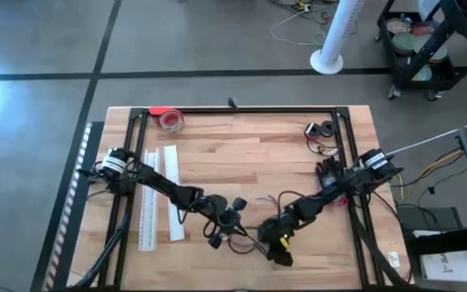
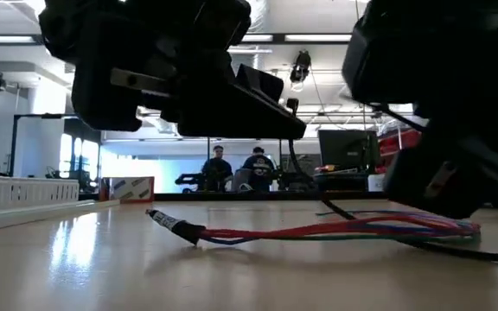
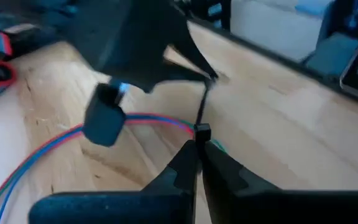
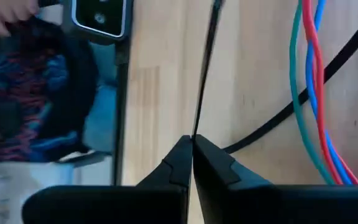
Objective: Ziptie cables
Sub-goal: Wrap the black zip tie around the cables
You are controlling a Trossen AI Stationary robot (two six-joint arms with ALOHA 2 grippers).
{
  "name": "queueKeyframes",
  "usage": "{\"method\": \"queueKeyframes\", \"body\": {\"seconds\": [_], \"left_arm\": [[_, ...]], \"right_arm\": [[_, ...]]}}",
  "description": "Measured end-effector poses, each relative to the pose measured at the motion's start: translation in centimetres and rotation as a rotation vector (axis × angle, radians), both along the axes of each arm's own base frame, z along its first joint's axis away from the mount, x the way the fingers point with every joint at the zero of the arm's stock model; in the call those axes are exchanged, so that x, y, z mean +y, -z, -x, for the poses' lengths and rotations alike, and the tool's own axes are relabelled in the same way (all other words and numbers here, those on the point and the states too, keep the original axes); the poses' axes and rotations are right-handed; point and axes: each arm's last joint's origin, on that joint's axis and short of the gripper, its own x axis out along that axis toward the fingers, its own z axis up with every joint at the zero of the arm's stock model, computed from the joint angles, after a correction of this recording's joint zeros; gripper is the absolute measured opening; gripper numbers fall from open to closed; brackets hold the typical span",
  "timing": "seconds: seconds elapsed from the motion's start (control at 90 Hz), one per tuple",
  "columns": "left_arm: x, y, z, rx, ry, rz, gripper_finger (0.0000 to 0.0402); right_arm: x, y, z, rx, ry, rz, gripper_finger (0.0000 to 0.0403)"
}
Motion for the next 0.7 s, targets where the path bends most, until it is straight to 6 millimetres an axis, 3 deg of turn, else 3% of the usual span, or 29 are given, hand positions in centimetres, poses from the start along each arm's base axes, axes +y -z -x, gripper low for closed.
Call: {"method": "queueKeyframes", "body": {"seconds": [0.233, 0.7], "left_arm": [[-0.1, -0.4, -0.7, -0.022, 0.036, -0.072, 0.0000], [-0.3, -0.4, -1.8, -0.059, 0.021, -0.101, 0.0000]], "right_arm": [[-2.1, -0.1, -0.8, 0.054, 0.012, -0.088, 0.0000], [-2.8, -0.1, -1.0, 0.053, 0.002, -0.112, 0.0000]]}}
